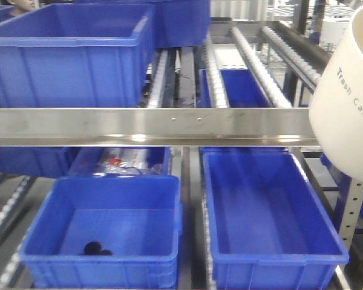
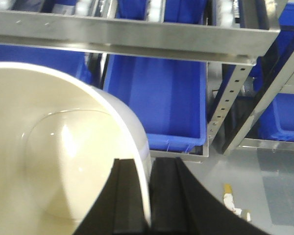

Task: Move white bin to right shelf second layer
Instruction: 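Carry the bin with the right gripper over the second shelf layer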

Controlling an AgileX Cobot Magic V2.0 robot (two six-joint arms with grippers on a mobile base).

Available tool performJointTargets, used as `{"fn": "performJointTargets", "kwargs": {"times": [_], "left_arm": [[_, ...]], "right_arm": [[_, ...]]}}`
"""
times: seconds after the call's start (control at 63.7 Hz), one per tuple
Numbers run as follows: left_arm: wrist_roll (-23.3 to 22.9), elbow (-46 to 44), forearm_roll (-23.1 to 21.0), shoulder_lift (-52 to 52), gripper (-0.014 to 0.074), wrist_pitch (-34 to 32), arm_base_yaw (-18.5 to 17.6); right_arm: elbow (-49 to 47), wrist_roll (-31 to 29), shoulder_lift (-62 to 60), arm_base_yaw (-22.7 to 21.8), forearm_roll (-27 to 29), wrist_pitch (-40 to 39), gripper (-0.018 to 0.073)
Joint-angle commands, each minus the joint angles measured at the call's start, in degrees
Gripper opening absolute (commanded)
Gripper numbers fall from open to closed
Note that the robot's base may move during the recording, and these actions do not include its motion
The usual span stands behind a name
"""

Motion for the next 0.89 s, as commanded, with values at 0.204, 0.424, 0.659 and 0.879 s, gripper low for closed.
{"fn": "performJointTargets", "kwargs": {"times": [0.204,0.424,0.659,0.879], "left_arm": [[-0.3,1.61,-0.04,-0.89,0.0085,-4.65,-0.45],[-0.3,1.61,-0.04,-0.89,0.0085,-4.65,-0.45],[-0.3,1.61,-0.04,-0.89,0.0085,-4.65,-0.45],[-0.3,1.61,-0.04,-0.89,0.0085,-4.65,-0.45]], "right_arm": [[-2.27,0.11,-0.29,-0.1,-0.17,-5.1,0.0055],[-2.27,0.11,-0.29,-0.1,-0.17,-5.1,0.0055],[-2.27,0.11,-0.29,-0.1,-0.17,-5.1,0.0055],[-2.27,0.11,-0.29,-0.1,-0.17,-5.1,0.0055]]}}
